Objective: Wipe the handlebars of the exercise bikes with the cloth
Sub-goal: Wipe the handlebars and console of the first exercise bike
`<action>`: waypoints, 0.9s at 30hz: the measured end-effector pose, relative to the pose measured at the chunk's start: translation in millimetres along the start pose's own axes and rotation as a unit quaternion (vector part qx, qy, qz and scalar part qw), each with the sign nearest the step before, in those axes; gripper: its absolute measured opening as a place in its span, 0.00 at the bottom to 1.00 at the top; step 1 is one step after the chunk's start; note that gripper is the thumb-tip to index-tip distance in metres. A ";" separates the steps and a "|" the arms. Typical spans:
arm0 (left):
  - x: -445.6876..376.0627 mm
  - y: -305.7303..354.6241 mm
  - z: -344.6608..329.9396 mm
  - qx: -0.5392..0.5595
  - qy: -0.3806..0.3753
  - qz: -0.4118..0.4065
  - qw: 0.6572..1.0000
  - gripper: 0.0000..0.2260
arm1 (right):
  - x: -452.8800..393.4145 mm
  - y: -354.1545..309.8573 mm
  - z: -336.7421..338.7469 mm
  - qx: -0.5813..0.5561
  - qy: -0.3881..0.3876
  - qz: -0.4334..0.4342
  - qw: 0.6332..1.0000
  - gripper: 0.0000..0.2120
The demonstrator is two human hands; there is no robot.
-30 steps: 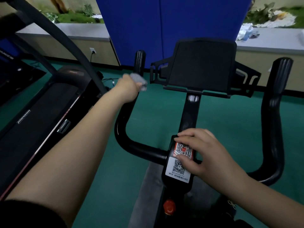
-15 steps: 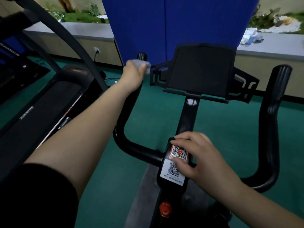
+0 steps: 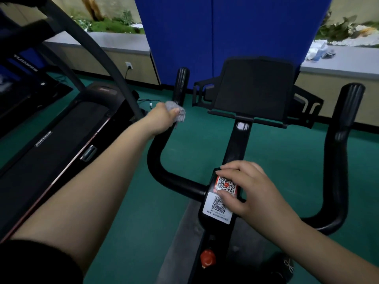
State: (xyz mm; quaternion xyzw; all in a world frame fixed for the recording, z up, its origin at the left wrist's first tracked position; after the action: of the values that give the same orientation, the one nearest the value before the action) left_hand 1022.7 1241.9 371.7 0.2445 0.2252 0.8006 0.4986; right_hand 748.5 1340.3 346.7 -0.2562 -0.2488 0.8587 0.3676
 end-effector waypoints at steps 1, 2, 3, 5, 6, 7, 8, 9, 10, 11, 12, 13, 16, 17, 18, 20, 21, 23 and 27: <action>13.8 -8.9 -1.2 -0.010 0.004 0.011 1.000 0.18 | 0.2 0.0 0.2 0.000 -0.001 0.002 1.000 0.21; 27.5 -17.4 -2.6 -0.011 0.012 0.018 1.000 0.16 | 0.1 0.3 0.4 0.001 -0.001 0.003 1.000 0.21; 44.1 -25.0 -3.2 -0.008 0.024 0.031 0.999 0.16 | 0.1 0.8 0.5 0.001 -0.002 0.004 1.000 0.21; 73.5 -41.5 -6.1 0.023 0.055 0.057 0.997 0.19 | 0.1 2.1 0.3 0.003 -0.003 0.005 1.000 0.19; 86.3 -48.8 -9.3 0.045 0.071 0.071 0.994 0.20 | 0.2 2.5 0.2 0.005 -0.002 0.005 1.000 0.18; 97.6 -55.4 -13.5 0.073 0.087 0.093 0.989 0.20 | 0.2 2.7 0.2 0.007 0.000 0.005 1.000 0.18; 108.1 -60.1 -19.6 0.111 0.103 0.119 0.981 0.20 | 0.4 2.6 0.2 0.008 0.003 0.005 1.000 0.18; 118.7 -60.9 -25.7 0.151 0.123 0.140 0.971 0.20 | 0.4 2.2 0.2 0.006 0.006 0.005 1.000 0.18; 127.1 -61.2 -32.9 0.187 0.146 0.159 0.958 0.20 | 0.6 1.7 0.3 0.005 0.008 0.005 1.000 0.18; 134.5 -59.0 -39.1 0.216 0.170 0.178 0.945 0.20 | 1.0 1.6 0.4 0.004 0.010 0.006 1.000 0.18; 139.3 -58.5 -46.6 0.249 0.189 0.198 0.929 0.20 | 1.1 1.2 0.4 0.003 0.012 0.005 1.000 0.17; 144.1 -55.8 -52.7 0.284 0.203 0.216 0.912 0.20 | 1.3 1.0 0.4 0.002 0.012 0.002 1.000 0.17; 156.6 -51.4 -67.5 0.339 0.225 0.242 0.881 0.19 | 1.6 0.6 0.2 -0.002 0.016 -0.002 1.000 0.17; 161.6 -50.2 -71.6 0.344 0.227 0.247 0.877 0.20 | 1.7 0.7 0.2 -0.003 0.016 -0.002 1.000 0.17; 165.6 -51.0 -77.2 0.350 0.224 0.252 0.874 0.20 | 1.7 0.8 0.3 -0.004 0.017 -0.002 1.000 0.17; 173.8 -53.0 -89.8 0.356 0.209 0.255 0.874 0.21 | 1.9 0.6 1.1 -0.005 0.019 0.000 1.000 0.16; 179.9 -50.9 -94.2 0.352 0.194 0.254 0.880 0.22 | 1.9 0.5 1.5 -0.005 0.019 0.002 1.000 0.16; 191.9 -48.0 -98.6 0.331 0.153 0.243 0.899 0.23 | 2.8 0.0 2.8 -0.008 0.017 0.005 1.000 0.16; 217.3 -41.9 -88.9 0.316 0.124 0.204 0.918 0.15 | 5.6 -1.3 5.6 -0.027 0.005 0.015 1.000 0.17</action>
State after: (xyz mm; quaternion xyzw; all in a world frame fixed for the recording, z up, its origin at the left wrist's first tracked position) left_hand 913.4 1445.8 313.4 0.3289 0.4714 0.7961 0.1892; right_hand 742.3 1344.0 350.3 -0.2743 -0.2661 0.8555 0.3493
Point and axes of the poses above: each hand's wrist, its own x-axis away from the middle knuckle, its own z-axis out of the back of the hand, y = z × x, the point moved 3 cm from there along -x, towards the middle knuckle, and after that the axes turned 2 degrees about y, right-handed, at the moved point
